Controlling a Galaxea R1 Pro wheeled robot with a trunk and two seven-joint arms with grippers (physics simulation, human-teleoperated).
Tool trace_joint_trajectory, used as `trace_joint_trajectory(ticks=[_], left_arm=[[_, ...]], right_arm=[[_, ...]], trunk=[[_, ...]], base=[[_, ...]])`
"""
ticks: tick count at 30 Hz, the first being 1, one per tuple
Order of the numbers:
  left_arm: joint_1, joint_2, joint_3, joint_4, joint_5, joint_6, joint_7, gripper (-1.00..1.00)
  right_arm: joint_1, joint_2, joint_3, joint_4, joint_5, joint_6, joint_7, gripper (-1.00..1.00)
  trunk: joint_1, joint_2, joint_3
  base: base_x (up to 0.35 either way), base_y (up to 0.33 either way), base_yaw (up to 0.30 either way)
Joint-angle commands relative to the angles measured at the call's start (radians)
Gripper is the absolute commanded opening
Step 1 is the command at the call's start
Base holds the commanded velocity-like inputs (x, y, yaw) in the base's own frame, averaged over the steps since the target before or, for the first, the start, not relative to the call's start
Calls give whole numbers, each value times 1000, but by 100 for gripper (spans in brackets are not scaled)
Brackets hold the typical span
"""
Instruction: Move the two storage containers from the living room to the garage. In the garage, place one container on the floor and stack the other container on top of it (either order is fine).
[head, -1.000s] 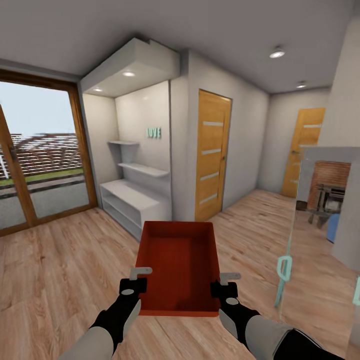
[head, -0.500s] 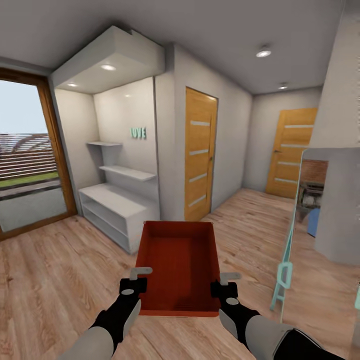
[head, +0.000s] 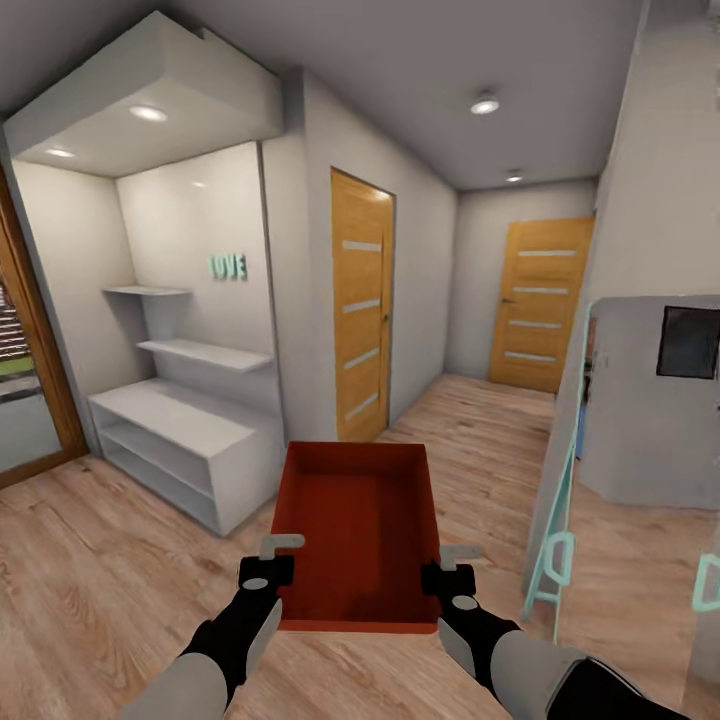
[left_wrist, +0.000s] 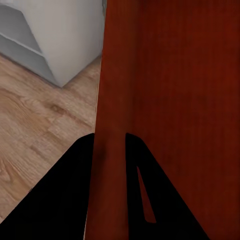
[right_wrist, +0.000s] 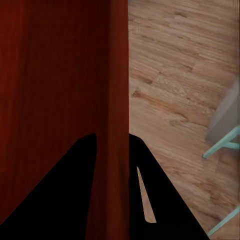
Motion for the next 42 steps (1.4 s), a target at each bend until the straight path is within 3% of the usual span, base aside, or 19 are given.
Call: trace_joint_trajectory(ticks=[1,42], left_arm=[[0,0,75,-2,-10,9,6,-100],[0,0,76,-2,-10,9,6,-100]], right_arm=[[-1,0,-18,-5,19,1,2,-100],[-1,0,-18,-5,19,1,2,-100]], trunk=[[1,-1,-2],[1,-1,-2]], base=[[305,214,-286],[302,217,-286]])
